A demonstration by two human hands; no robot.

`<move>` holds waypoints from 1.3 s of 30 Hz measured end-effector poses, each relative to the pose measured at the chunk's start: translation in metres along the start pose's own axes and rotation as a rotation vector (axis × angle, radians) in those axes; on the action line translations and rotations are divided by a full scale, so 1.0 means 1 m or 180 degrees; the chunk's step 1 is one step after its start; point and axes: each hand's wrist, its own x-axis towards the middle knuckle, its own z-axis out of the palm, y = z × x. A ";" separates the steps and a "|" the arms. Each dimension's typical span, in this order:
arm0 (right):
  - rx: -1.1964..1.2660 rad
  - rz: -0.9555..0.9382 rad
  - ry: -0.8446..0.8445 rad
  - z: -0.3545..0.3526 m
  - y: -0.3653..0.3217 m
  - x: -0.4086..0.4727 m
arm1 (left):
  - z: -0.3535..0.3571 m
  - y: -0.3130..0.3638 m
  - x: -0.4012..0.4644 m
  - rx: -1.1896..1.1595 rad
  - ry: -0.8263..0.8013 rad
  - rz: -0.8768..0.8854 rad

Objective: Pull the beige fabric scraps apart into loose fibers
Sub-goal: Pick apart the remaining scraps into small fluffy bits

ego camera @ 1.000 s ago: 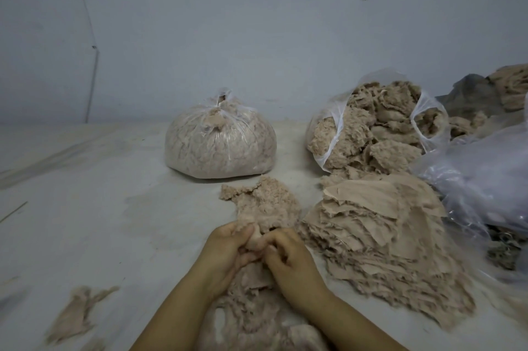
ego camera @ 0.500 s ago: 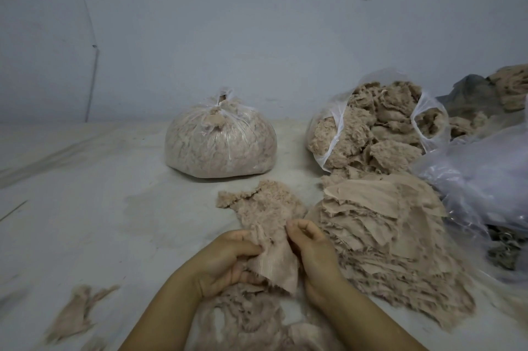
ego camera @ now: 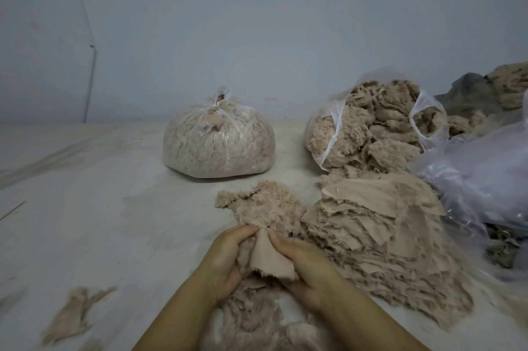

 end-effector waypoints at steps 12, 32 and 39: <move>-0.1037 -0.1511 0.0769 -0.001 0.002 0.001 | -0.011 0.002 0.013 0.0146 0.1147 0.0532; -0.1221 -0.1361 -0.0288 -0.008 -0.010 -0.006 | -0.004 -0.007 0.003 0.1642 -0.0553 0.1597; -0.0939 -0.1125 -0.0344 -0.007 -0.012 -0.006 | -0.012 -0.006 0.012 0.1291 -0.0072 0.1495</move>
